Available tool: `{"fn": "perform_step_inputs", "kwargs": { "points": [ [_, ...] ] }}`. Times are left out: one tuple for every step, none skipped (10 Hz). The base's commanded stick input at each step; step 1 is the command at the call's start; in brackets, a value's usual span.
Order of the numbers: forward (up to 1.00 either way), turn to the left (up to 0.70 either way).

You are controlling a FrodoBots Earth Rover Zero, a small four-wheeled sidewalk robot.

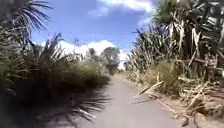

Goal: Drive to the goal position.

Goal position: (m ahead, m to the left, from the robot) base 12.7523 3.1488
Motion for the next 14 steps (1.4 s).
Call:
{"fn": "perform_step_inputs", "kwargs": {
  "points": [
    [0.45, -0.27],
    [0.45, -0.27],
    [0.45, 0.00],
    [0.45, 0.00],
    [0.45, 0.00],
    [0.45, 0.00],
    [0.45, 0.00],
    [0.45, 0.00],
    [0.45, 0.00],
    [0.45, 0.00],
    [0.45, 0.00],
    [0.45, 0.00],
    [0.45, 0.00],
    [0.45, 0.00]
  ]
}}
